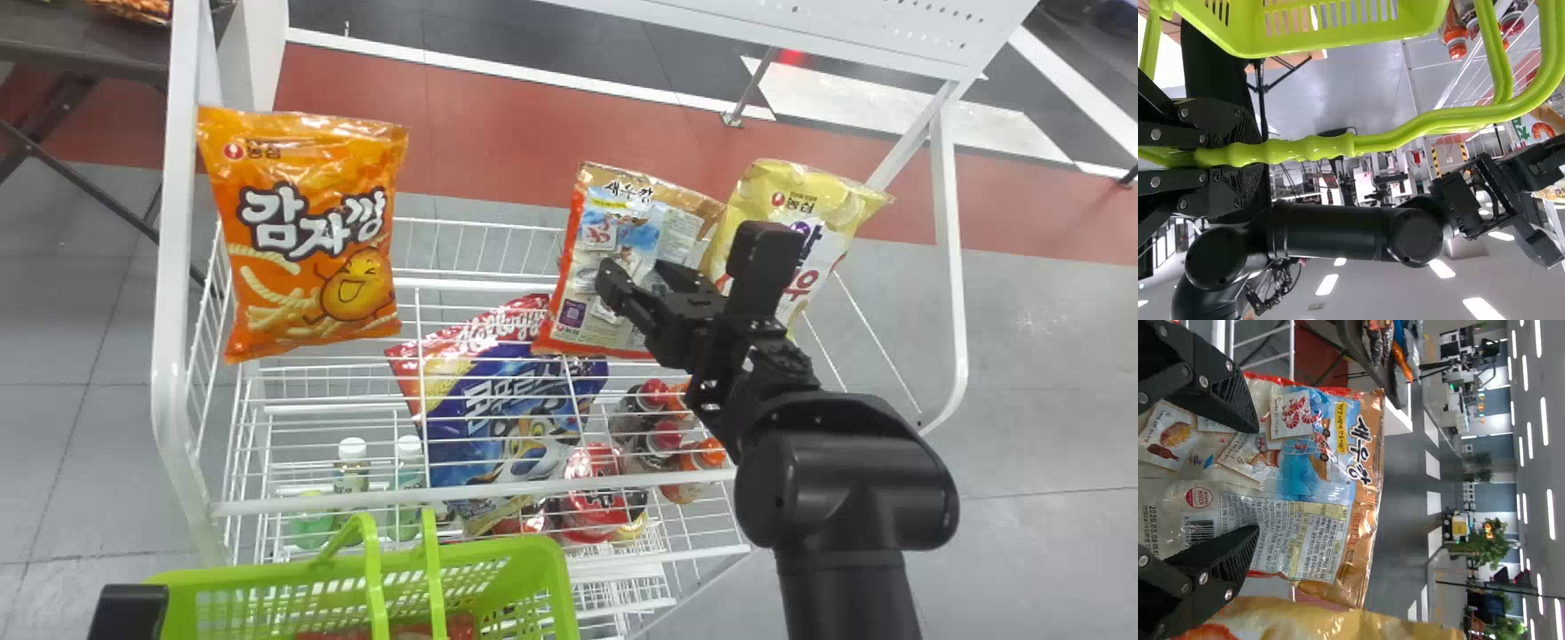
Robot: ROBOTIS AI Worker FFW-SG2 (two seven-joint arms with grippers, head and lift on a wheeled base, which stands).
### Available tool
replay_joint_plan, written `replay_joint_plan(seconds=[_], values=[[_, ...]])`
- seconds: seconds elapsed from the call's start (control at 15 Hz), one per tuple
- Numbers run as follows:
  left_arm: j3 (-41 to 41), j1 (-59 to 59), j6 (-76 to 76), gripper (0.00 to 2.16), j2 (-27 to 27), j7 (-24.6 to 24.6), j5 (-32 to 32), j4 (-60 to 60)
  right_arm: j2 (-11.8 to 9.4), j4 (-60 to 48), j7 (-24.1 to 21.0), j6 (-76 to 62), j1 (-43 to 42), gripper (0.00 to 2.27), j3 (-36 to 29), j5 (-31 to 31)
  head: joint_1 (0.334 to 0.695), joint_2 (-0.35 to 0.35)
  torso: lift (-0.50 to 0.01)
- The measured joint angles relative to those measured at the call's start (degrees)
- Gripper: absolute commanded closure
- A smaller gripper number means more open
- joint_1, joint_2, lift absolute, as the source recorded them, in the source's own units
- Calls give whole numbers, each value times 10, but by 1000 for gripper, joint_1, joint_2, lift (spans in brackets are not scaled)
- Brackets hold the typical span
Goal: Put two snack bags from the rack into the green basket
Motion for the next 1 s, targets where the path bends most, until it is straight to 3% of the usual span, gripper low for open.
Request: replay_joint_plan(seconds=[0.07, 0.13, 0.2, 0.6, 1.0], values=[[1, 0, 0, 1355, 0, 0, 1, 0, 0, 1, 0, 12, -4, 1902, 5, 3, 695, -350, -5], [1, -1, 0, 1355, 0, 0, 2, 0, 0, 1, -5, 21, -7, 2132, 9, 4, 695, -350, -5], [1, -1, 0, 1355, 0, 1, 2, 0, 0, 0, -8, 25, -7, 2199, 12, 4, 695, -350, -5], [-1, -8, 0, 1355, -1, 5, 2, -1, 0, -81, -13, 18, 51, 2219, -7, -19, 695, -350, -5], [-2, -24, 0, 1355, -1, 6, 5, -2, 0, -270, -11, 69, 179, 2219, -88, -133, 695, -350, -5]])
